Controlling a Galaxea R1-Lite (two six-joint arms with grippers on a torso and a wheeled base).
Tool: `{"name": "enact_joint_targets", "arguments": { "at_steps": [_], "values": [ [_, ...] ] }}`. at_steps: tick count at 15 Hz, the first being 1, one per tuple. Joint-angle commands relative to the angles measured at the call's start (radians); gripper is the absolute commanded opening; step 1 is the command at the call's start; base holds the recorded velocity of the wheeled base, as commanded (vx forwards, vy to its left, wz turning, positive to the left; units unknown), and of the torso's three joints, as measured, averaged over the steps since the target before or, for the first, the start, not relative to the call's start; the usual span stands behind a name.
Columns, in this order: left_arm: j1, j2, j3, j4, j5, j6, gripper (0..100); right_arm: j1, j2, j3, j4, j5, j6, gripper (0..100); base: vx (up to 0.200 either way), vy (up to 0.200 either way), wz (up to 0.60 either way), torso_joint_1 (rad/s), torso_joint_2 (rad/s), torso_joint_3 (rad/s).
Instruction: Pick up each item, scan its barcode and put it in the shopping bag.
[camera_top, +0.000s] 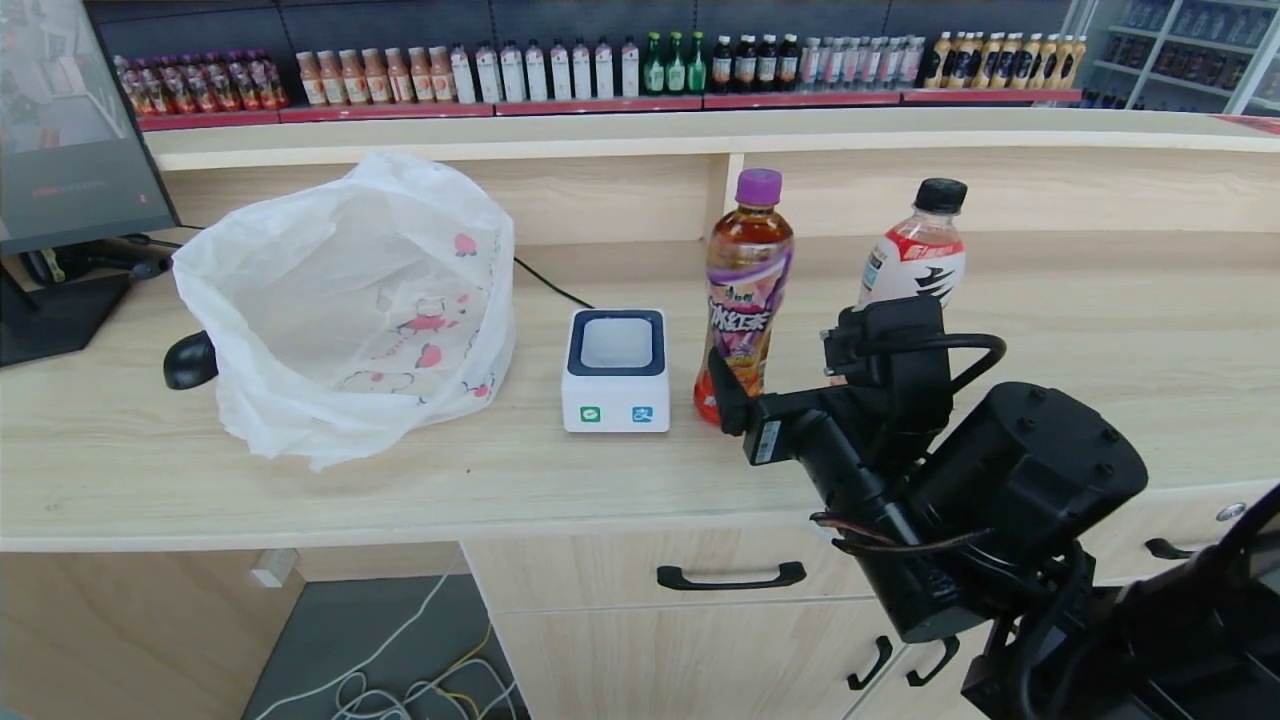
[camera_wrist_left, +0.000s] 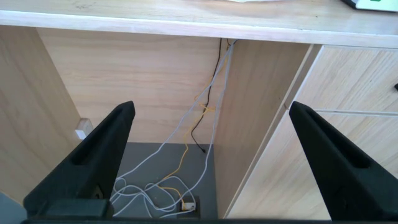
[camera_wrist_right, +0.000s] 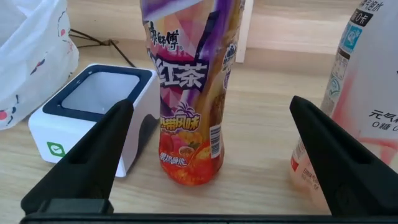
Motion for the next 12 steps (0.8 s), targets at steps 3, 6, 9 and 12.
{"name": "enact_joint_targets", "arguments": {
  "at_steps": [3,6,9,12],
  "values": [
    [0.0,0.0,0.0,0.0,0.0,0.0,100,-0.043,-0.005,-0.005,0.003,0.011,0.0,100,0.0,0.0,0.0,0.0,0.0,0.0],
    [0.0,0.0,0.0,0.0,0.0,0.0,100,-0.049,-0.005,-0.014,0.031,0.026,0.003,100,0.0,0.0,0.0,0.0,0.0,0.0],
    [0.0,0.0,0.0,0.0,0.0,0.0,100,-0.049,0.008,-0.105,0.103,0.026,0.006,100,0.0,0.0,0.0,0.0,0.0,0.0],
    [0.0,0.0,0.0,0.0,0.0,0.0,100,-0.049,0.027,-0.165,0.164,0.028,0.024,100,0.0,0.0,0.0,0.0,0.0,0.0]
  ]
}}
